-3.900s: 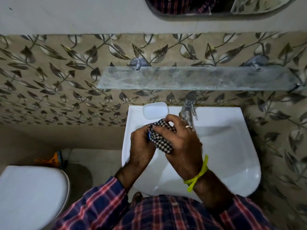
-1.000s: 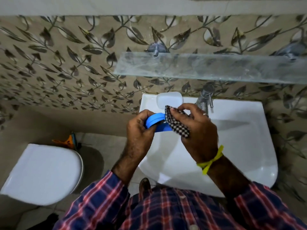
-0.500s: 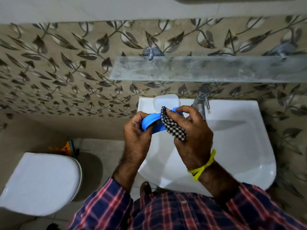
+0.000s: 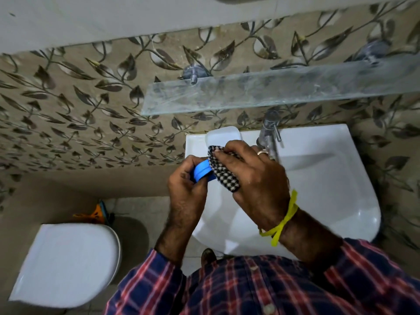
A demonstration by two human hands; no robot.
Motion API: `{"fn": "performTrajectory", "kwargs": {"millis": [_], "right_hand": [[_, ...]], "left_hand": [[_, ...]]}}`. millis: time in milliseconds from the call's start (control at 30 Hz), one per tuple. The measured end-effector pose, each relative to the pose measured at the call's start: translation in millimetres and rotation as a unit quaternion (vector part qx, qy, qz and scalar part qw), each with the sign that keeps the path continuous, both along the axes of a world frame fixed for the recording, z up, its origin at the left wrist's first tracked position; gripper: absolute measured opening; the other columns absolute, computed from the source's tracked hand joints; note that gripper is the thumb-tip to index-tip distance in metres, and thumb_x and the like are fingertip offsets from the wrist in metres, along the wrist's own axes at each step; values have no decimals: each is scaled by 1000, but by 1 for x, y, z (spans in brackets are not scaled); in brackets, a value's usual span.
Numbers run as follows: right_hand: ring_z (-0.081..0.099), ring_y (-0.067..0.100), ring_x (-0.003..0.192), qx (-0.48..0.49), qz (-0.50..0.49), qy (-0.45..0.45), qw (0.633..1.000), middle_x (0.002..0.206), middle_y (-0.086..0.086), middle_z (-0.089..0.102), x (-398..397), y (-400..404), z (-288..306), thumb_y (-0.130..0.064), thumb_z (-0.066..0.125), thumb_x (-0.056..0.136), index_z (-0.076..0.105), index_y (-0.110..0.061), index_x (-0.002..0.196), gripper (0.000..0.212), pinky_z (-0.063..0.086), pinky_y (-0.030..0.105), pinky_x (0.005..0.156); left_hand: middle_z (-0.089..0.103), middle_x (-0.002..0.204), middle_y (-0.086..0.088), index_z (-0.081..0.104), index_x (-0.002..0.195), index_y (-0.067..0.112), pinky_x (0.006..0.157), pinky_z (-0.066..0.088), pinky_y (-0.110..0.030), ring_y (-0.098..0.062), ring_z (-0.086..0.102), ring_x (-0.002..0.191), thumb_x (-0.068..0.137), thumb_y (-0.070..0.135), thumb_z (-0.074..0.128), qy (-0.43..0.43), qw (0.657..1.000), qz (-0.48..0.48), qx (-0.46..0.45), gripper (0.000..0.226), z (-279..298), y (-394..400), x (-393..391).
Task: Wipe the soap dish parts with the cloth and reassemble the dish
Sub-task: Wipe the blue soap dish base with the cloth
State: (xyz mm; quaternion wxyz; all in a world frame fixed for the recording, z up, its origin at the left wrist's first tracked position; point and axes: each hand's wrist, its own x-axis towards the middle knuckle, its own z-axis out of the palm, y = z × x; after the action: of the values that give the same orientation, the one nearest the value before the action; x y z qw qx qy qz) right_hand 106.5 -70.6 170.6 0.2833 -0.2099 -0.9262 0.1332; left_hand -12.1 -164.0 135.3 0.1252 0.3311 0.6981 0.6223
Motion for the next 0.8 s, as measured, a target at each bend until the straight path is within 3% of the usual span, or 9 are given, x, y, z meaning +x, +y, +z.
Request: {"fn": "performTrajectory", "kwargs": {"millis": [133, 200, 300, 467, 600, 700, 800], "right_hand": [[63, 32, 95, -41, -57, 35, 997, 124, 4, 65, 5, 17, -10, -11, 47, 76, 68, -14, 124, 52, 56, 41, 73], [64, 35, 99, -42, -24, 42, 998, 128, 9, 63, -1, 11, -13, -7, 52, 78, 66, -11, 127, 51, 56, 42, 79], [65, 36, 98, 0, 7, 39, 999, 130, 14, 62, 3, -1, -19, -11, 57, 84, 64, -12, 130, 46, 57, 44, 77], [64, 36, 100, -53, -2, 60, 997, 130, 10, 61, -14, 9, -13, -9, 56, 81, 66, -15, 128, 49, 57, 45, 79], [66, 33, 99, -8, 7, 78, 997, 127, 7, 65, -3, 7, -13, -14, 55, 93, 67, -15, 127, 36, 56, 42, 83], [66, 31, 98, -41, -32, 84, 995, 120, 5, 68, -8, 21, -16, -7, 59, 84, 70, -14, 121, 39, 55, 40, 82], [65, 31, 95, 4, -29, 72, 997, 115, 5, 70, -18, 25, -19, -8, 62, 85, 72, -13, 116, 33, 54, 38, 80]], "left_hand": [[67, 76, 8, 65, 81, 22, 74, 55, -25, -7, 61, 73, 80, -13, 72, -26, 999, 42, -13, 36, 1, 2, 5], [68, 74, 14, 65, 80, 26, 73, 55, -22, -4, 61, 72, 81, -10, 73, -53, 997, 58, -13, 37, 0, 4, 2], [70, 76, 14, 66, 82, 27, 73, 53, -21, -5, 63, 73, 81, -12, 71, -62, 997, 55, 8, 39, 0, -1, -5], [68, 73, 15, 64, 78, 27, 70, 52, -18, 0, 60, 70, 82, -11, 71, -79, 996, 49, 4, 39, 5, 0, -2], [69, 78, 10, 69, 79, 32, 74, 53, -20, -5, 63, 75, 80, -9, 73, -59, 997, 50, 26, 41, 4, -5, -15], [68, 75, 15, 62, 79, 24, 72, 52, -20, -2, 61, 72, 82, -8, 73, -69, 997, 41, 15, 34, 4, -4, 0], [68, 76, 12, 57, 81, 20, 74, 54, -25, -4, 61, 74, 85, -6, 71, -105, 994, 37, -3, 30, 4, -2, 0]]}}
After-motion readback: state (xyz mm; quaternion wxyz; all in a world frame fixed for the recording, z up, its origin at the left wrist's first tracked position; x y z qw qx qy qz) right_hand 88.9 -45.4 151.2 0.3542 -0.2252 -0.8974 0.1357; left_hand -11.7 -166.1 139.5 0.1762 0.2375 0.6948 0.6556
